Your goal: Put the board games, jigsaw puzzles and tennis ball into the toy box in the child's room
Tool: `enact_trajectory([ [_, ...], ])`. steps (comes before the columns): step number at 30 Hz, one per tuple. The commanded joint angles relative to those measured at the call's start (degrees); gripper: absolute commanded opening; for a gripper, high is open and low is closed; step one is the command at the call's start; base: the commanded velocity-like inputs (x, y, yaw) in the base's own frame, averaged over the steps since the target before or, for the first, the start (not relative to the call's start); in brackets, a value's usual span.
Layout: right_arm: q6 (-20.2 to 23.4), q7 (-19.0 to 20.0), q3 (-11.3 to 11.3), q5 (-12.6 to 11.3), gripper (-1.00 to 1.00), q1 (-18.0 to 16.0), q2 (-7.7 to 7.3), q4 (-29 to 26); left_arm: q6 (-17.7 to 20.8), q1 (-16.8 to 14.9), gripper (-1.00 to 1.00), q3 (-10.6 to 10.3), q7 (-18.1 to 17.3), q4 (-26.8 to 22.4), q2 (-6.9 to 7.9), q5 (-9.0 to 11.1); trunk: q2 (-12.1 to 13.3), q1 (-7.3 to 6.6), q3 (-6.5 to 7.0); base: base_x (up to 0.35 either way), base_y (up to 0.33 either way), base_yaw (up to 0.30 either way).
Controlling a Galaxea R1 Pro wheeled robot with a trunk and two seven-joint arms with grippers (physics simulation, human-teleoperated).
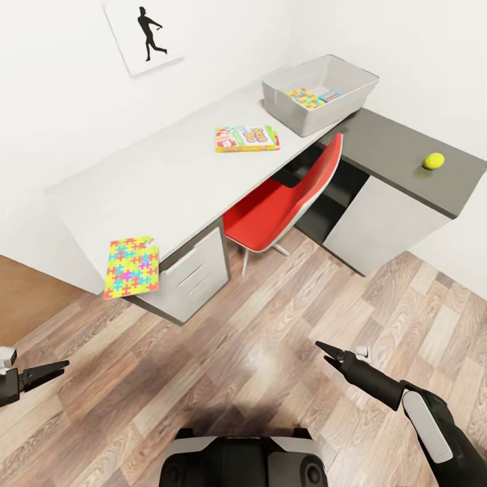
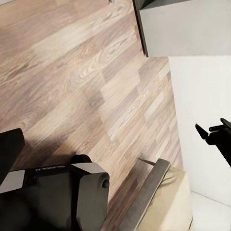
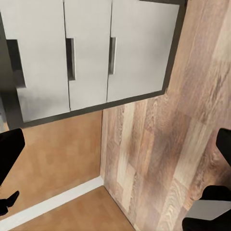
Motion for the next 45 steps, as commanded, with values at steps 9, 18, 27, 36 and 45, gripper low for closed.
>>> enact_trajectory([
  [9, 0.4, 0.1, -0.1, -0.2, 1.0, 0.0, 0.04, 0.0, 0.8, 0.0, 1.0, 0.5, -0.7, 1.1, 0.22, 0.5, -0.1, 0.03, -0.01, 0.0, 0.0, -0.026],
  [18, 0.3, 0.1, 0.0, -0.1, 1.0, 0.0, 0.17, -0.1, 0.7, -0.1, 1.0, 4.2, -2.7, 4.8, 0.5, 1.6, -0.1, 0.03, -0.01, 0.0, 0.0, -0.003],
  [27, 0.3, 0.1, 0.0, -0.1, 1.0, 0.0, 0.31, -0.1, 0.7, -0.1, 1.0, 5.3, -3.9, 6.4, 0.28, 1.9, -0.1, 0.03, 0.03, 0.0, 0.0, 0.037],
  [36, 0.3, 0.1, 0.0, 0.1, 1.0, 0.0, 0.42, -0.2, 0.8, -0.1, 1.0, 5.4, -5.2, 6.6, -0.03, 2.3, -0.1, 0.03, 0.25, 0.0, 0.0, 0.176],
  [45, 0.3, 0.1, 0.0, 0.2, 1.0, 0.0, 0.4, -0.1, 0.9, -0.1, 1.0, 5.5, -6.6, 6.6, -0.07, 2.6, -0.1, 0.03, 0.31, 0.0, 0.0, 0.054],
])
